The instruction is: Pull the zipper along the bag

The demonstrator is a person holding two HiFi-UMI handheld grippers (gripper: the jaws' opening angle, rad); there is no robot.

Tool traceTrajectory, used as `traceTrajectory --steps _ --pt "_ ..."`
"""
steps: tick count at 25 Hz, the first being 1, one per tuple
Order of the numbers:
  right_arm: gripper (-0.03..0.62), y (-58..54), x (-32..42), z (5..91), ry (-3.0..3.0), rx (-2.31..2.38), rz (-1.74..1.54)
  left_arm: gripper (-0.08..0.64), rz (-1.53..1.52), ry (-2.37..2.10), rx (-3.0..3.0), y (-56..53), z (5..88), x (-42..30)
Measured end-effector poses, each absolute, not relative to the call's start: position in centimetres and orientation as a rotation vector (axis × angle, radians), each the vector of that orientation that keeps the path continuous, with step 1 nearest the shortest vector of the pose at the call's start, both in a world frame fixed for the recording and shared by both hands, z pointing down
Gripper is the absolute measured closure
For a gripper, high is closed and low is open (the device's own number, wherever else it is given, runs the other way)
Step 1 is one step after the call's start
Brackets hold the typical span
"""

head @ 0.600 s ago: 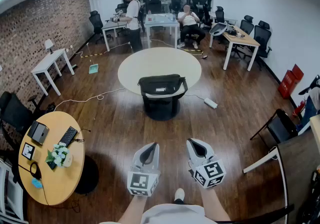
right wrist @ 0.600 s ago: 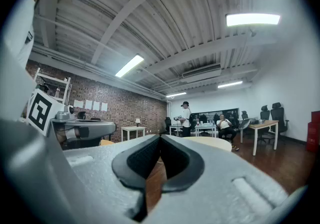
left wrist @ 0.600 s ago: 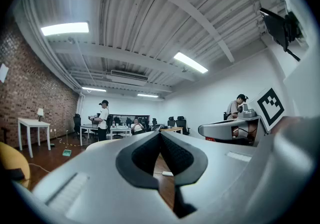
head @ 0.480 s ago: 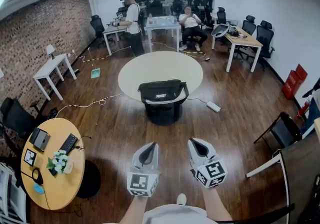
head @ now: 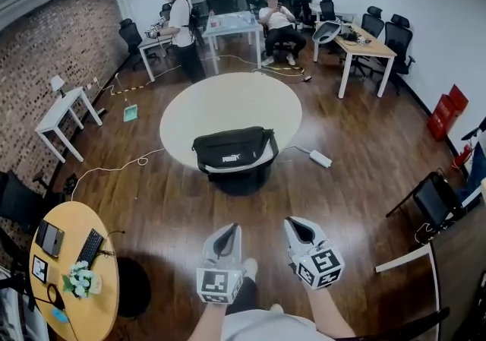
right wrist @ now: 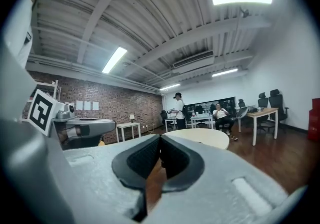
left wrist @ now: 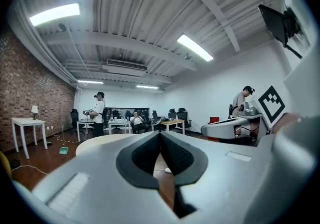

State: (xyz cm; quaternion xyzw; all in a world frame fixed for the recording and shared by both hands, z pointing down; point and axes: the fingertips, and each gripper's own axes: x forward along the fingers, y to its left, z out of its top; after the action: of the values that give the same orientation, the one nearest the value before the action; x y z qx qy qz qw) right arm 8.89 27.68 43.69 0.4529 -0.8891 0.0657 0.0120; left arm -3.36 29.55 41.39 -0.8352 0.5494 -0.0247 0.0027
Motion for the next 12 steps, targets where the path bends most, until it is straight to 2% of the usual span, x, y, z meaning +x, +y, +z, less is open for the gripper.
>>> traceTrajectory --steps 5,12 --pt "0.600 18.2 7.6 44.4 -2.721 1.430 0.198 0.543 -0.116 1.707 -2.583 19.7 41.9 -4.8" --pt "0.600 5.3 2.7 40.9 -2.739 1.377 0.057 0.543 -0.042 1.734 -2.542 6.0 40.2 -9.7"
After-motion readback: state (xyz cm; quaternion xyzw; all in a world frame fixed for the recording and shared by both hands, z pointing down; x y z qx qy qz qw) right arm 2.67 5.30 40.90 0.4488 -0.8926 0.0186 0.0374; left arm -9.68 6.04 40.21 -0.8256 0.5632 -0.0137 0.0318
